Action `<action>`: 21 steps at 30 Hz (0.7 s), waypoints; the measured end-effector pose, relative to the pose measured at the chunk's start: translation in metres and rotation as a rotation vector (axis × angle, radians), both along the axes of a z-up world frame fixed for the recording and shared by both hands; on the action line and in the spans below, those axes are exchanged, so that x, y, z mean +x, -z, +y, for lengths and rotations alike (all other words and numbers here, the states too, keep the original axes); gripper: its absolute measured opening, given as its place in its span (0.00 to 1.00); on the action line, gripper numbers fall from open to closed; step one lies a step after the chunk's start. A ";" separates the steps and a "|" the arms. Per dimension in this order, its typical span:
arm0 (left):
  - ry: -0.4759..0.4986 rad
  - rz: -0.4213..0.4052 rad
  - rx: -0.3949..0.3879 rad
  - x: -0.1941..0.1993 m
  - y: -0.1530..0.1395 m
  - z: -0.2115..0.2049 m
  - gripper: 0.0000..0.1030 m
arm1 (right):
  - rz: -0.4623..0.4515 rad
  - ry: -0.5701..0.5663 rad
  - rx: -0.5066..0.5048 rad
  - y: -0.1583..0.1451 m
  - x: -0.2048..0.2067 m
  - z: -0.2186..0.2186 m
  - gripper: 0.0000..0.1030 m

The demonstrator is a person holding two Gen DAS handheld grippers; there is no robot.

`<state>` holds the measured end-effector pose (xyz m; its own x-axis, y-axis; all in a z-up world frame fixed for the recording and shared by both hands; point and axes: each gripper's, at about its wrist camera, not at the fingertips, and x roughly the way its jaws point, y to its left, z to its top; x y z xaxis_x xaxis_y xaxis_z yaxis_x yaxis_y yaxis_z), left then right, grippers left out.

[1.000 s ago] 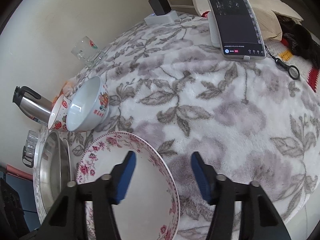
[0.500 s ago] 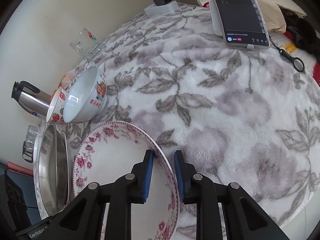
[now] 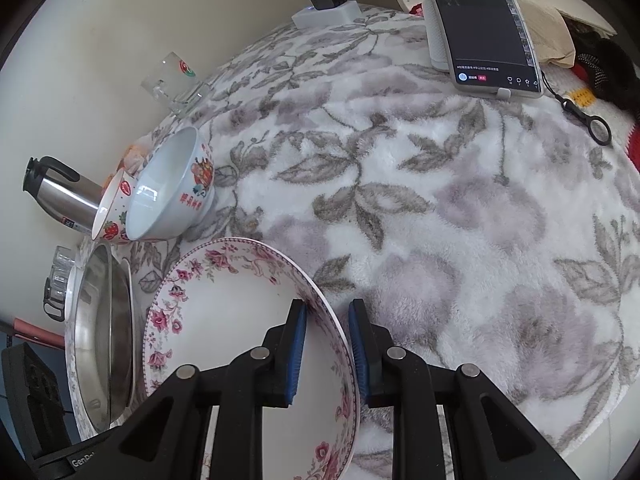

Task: Organize plates and bowls
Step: 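Close both grippers on the pink floral plate rim, then lift the plate with both grippers and carry it over the basin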

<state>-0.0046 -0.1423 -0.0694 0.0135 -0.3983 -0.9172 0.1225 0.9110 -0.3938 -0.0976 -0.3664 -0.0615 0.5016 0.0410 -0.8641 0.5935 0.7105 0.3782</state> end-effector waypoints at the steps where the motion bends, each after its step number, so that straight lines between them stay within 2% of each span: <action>1: 0.007 -0.009 0.008 0.000 -0.001 -0.001 0.15 | -0.001 0.002 0.005 0.000 0.000 0.000 0.23; 5: 0.010 -0.024 0.011 0.001 -0.005 0.000 0.15 | -0.024 0.006 0.029 -0.003 -0.003 -0.003 0.23; 13: 0.052 -0.142 0.024 -0.005 -0.032 -0.009 0.15 | -0.080 -0.002 0.011 -0.018 -0.009 -0.002 0.23; 21: 0.071 -0.158 -0.007 -0.004 -0.039 -0.011 0.15 | -0.105 0.027 0.002 -0.023 -0.016 -0.007 0.23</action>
